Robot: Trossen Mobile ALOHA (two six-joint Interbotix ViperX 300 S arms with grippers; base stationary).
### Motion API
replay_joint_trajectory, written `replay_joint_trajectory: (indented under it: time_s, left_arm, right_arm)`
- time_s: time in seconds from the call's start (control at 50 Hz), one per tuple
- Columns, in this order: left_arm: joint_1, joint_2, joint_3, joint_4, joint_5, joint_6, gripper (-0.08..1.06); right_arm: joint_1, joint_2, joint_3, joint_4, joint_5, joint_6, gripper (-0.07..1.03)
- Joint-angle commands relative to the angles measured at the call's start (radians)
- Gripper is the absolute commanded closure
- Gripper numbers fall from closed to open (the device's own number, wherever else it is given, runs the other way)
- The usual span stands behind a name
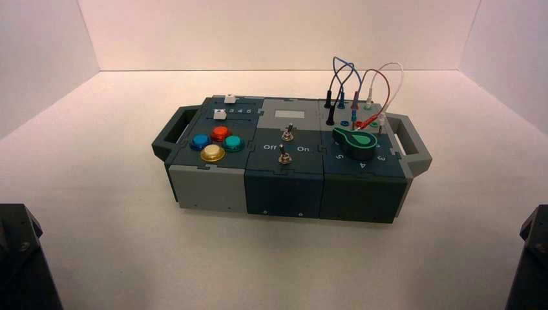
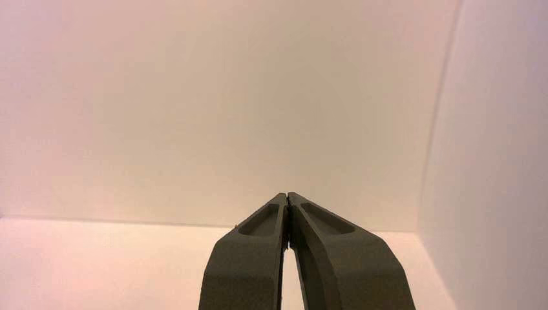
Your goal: Flip the bottom switch on with the left gripper.
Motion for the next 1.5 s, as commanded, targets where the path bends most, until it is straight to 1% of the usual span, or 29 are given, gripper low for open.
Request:
replay_joint_trajectory:
  time_s: [0.02,0.16,0.22,0.34,0.42,0.48,0.64,0.7,0.78,0.86,0.88,0.94,1.02,1.1,1.16,1.2,1.3,1.4,1.46,1.5]
  left_arm:
    - [-0.028,0.043,-0.046,-0.002,0.017,0.002,1.01]
    - [-0.063,0.083,-0.072,-0.002,0.06,0.002,1.01]
    - [-0.101,0.13,-0.098,-0.002,0.107,0.0,1.01]
    - [-0.138,0.176,-0.133,-0.002,0.175,0.0,1.01]
    - [-0.175,0.207,-0.158,-0.006,0.227,0.0,1.01]
    - [-0.193,0.221,-0.172,-0.011,0.255,-0.002,1.01]
    - [-0.225,0.255,-0.204,-0.017,0.322,-0.012,1.01]
    - [-0.241,0.273,-0.218,-0.031,0.37,-0.031,1.01]
    - [-0.256,0.29,-0.229,-0.041,0.411,-0.041,1.01]
    - [-0.27,0.314,-0.239,-0.044,0.446,-0.055,1.01]
    - [-0.281,0.325,-0.247,-0.044,0.466,-0.064,1.01]
    - [-0.291,0.341,-0.255,-0.044,0.494,-0.075,1.01]
    - [-0.308,0.356,-0.267,-0.044,0.531,-0.089,1.01]
    - [-0.325,0.377,-0.276,-0.044,0.578,-0.109,1.01]
    - [-0.331,0.383,-0.281,-0.044,0.595,-0.115,1.01]
    - [-0.336,0.396,-0.287,-0.046,0.612,-0.121,1.01]
    - [-0.347,0.42,-0.302,-0.048,0.658,-0.133,1.01]
    - [-0.36,0.446,-0.316,-0.049,0.689,-0.133,1.01]
    - [-0.364,0.453,-0.318,-0.048,0.692,-0.133,1.01]
    - [-0.383,0.474,-0.327,-0.049,0.704,-0.133,1.01]
  right_arm:
    - [0.009,0.025,-0.038,0.003,0.006,0.003,0.99]
    - [0.012,0.043,-0.052,0.006,0.041,0.005,0.99]
    - [0.018,0.066,-0.066,0.015,0.071,0.005,0.99]
    - [0.026,0.091,-0.083,0.029,0.121,0.006,0.99]
    - [0.037,0.104,-0.094,0.061,0.186,0.006,0.99]
    - [0.04,0.117,-0.106,0.094,0.241,0.006,0.99]
    - [0.04,0.141,-0.135,0.129,0.321,0.006,0.99]
    - [0.038,0.156,-0.147,0.141,0.356,0.006,0.99]
    - [0.04,0.176,-0.158,0.153,0.385,0.006,0.99]
    - [0.041,0.21,-0.17,0.172,0.426,0.006,0.99]
    - [0.044,0.238,-0.179,0.183,0.451,0.006,0.99]
    - [0.054,0.272,-0.19,0.196,0.483,0.006,0.99]
    - [0.074,0.325,-0.21,0.215,0.532,0.006,0.99]
    - [0.112,0.4,-0.233,0.232,0.598,0.006,0.99]
    - [0.127,0.43,-0.239,0.239,0.617,0.006,0.99]
    - [0.14,0.469,-0.249,0.245,0.635,0.006,0.99]
    - [0.141,0.549,-0.258,0.256,0.675,0.006,0.99]
    - [0.141,0.601,-0.258,0.259,0.698,0.006,0.99]
    - [0.141,0.617,-0.256,0.262,0.704,0.006,0.99]
    - [0.141,0.641,-0.252,0.273,0.706,0.006,0.99]
